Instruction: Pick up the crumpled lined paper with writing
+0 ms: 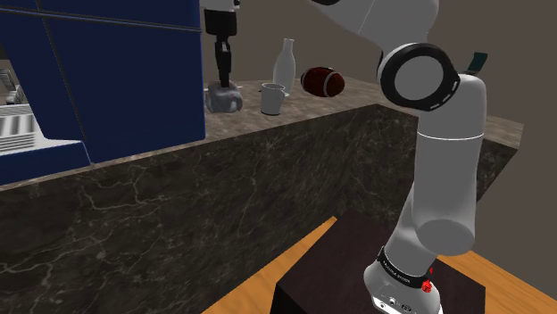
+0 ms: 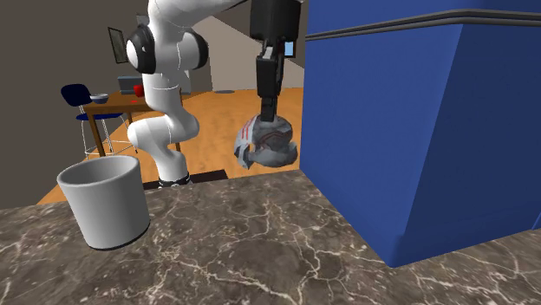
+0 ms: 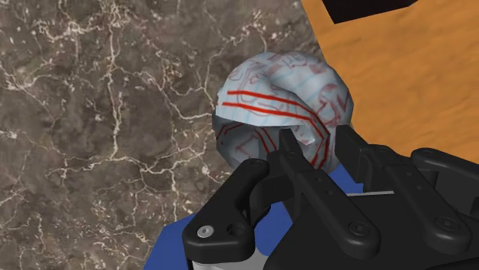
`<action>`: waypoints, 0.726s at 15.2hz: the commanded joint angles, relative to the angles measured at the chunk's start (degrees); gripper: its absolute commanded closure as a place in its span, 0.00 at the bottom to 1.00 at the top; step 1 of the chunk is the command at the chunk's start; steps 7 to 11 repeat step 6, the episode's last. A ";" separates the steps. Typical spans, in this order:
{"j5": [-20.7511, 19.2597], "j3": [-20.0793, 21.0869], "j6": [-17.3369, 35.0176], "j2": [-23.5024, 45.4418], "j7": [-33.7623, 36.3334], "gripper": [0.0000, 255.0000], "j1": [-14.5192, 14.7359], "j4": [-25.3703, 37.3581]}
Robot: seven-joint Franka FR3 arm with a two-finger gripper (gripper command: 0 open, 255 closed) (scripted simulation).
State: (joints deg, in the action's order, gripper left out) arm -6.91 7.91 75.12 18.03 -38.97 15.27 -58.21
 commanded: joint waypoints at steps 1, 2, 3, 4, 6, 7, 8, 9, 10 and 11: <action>-0.31 -0.03 -2.72 1.70 -0.24 1.00 0.27 4.44; -0.51 -0.04 -4.17 2.75 -0.33 1.00 0.48 6.93; -0.74 -0.06 -5.76 3.96 -0.42 1.00 0.73 9.73; -1.01 -0.10 -7.53 5.41 -0.54 1.00 1.04 12.96; -1.05 -0.12 -7.80 5.63 -0.56 1.00 1.10 13.44; -1.05 -0.12 -7.80 5.63 -0.56 1.00 1.10 13.44; -1.05 -0.12 -7.80 5.63 -0.56 1.00 1.10 13.44; -1.05 -0.12 -7.80 5.63 -0.56 1.00 1.10 13.44; -1.05 -0.12 -7.80 5.63 -0.56 1.00 1.10 13.44; -1.05 -0.12 -7.80 5.63 -0.56 1.00 1.10 13.44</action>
